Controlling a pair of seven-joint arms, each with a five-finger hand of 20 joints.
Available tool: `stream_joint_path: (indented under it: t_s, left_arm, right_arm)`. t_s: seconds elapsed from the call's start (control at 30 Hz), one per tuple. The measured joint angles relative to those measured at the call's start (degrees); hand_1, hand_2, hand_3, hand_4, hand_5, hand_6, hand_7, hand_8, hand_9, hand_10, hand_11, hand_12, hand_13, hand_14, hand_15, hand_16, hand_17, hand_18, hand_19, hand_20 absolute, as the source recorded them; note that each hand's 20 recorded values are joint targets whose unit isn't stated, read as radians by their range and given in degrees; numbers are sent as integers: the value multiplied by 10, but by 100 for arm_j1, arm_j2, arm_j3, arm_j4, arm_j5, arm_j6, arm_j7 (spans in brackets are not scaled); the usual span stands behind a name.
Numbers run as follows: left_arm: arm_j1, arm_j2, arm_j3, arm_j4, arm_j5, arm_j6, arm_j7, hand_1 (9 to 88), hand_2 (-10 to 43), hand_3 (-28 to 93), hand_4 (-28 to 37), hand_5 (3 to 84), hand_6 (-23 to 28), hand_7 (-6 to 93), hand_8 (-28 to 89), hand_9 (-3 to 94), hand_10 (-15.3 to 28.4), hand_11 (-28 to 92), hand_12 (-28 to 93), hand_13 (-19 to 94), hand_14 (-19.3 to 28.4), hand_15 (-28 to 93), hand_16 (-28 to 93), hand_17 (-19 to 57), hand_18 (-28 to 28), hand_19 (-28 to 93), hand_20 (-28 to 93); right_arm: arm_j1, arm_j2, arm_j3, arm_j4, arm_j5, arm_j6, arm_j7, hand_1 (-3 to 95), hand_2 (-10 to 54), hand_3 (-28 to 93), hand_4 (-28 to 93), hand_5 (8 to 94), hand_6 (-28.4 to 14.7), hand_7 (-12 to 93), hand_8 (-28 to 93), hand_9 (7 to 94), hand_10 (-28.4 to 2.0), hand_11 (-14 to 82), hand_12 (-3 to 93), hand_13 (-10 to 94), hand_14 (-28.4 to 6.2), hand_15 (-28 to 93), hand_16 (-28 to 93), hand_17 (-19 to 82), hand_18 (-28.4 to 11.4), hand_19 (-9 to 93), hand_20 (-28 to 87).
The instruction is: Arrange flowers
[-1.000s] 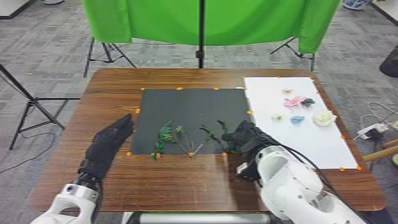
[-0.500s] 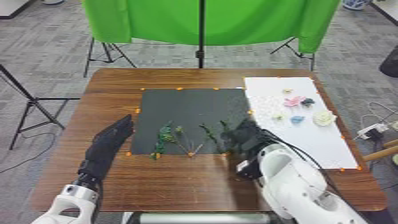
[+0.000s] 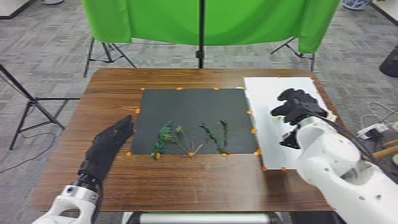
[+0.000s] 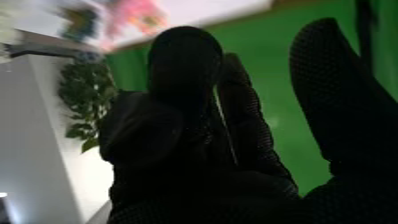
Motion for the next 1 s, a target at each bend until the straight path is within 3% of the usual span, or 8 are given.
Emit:
stream_joint_path:
  t_s: [0.23, 0.33, 0.43, 0.5, 0.57, 0.73, 0.87, 1.0]
  left_arm:
    - [6, 0, -2, -5, 0, 33, 33, 226, -59, 664, -221, 369, 49, 22, -33, 332, 110, 42, 124, 243, 155, 48, 54, -19, 133, -1, 159]
    - [13, 9, 27, -5, -5, 146, 120, 228, -60, 670, -222, 378, 48, 31, -34, 350, 111, 49, 126, 259, 155, 56, 57, -16, 134, 3, 161]
    - [20, 42, 146, -5, -25, 538, 394, 228, -60, 674, -224, 385, 47, 40, -36, 358, 112, 55, 130, 266, 154, 60, 58, -13, 133, 6, 163]
    - [21, 57, 219, -3, -59, 889, 623, 227, -60, 675, -225, 387, 47, 43, -39, 360, 113, 58, 131, 267, 153, 61, 58, -13, 133, 7, 164]
    - [21, 64, 228, -3, -113, 1107, 738, 227, -60, 677, -226, 386, 47, 44, -40, 361, 113, 59, 132, 267, 153, 61, 59, -12, 133, 7, 164]
    - [21, 65, 137, -3, -203, 1089, 717, 227, -59, 677, -227, 386, 47, 45, -42, 361, 113, 60, 132, 269, 153, 62, 59, -12, 133, 7, 164]
    - [24, 62, 86, -3, -206, 1083, 732, 227, -59, 678, -230, 386, 47, 44, -42, 361, 113, 60, 131, 262, 150, 57, 55, -8, 131, 5, 163]
    - [41, 62, 19, -6, -259, 1183, 800, 219, -56, 680, -238, 388, 47, 43, -42, 361, 113, 58, 129, 256, 147, 54, 52, -5, 127, 2, 163]
  right_arm:
    - [335, 36, -367, 685, 171, 143, 46, 451, -95, 634, -101, 548, -8, 109, -60, 679, -174, 163, 223, 859, -54, 567, 322, 624, -105, 932, 475]
    - [334, 32, -475, 814, 175, 422, 13, 492, -95, 628, -122, 600, -1, 131, -70, 727, -156, 171, 208, 887, -38, 551, 326, 645, -93, 932, 470]
    - [321, 23, -613, 955, 163, 816, -97, 552, -95, 583, -151, 644, 9, 154, -58, 781, -135, 132, 271, 911, -25, 547, 335, 668, -83, 932, 479]
    - [292, 14, -689, 1040, 147, 1109, -232, 604, -95, 505, -127, 689, 10, 162, 50, 832, -117, 85, 330, 923, -19, 546, 342, 680, -80, 932, 495]
    - [272, 13, -782, 1117, 88, 1409, -400, 636, -95, 474, -115, 747, 8, 172, 89, 873, -105, 67, 356, 933, -16, 550, 345, 691, -79, 932, 506]
    - [335, 14, -1179, 1315, -302, 2088, -583, 664, -95, 489, -128, 811, -7, 182, 115, 921, -95, 73, 375, 937, -11, 576, 331, 711, -76, 932, 514]
    - [347, 16, -1211, 1287, -371, 2142, -587, 663, -95, 496, -127, 814, -10, 179, 118, 924, -96, 72, 377, 937, -9, 581, 323, 716, -74, 932, 514]
    - [323, 94, -1083, 952, -303, 2146, -645, 655, -95, 509, -124, 816, -12, 177, 119, 924, -96, 72, 380, 937, -9, 587, 317, 719, -73, 932, 519]
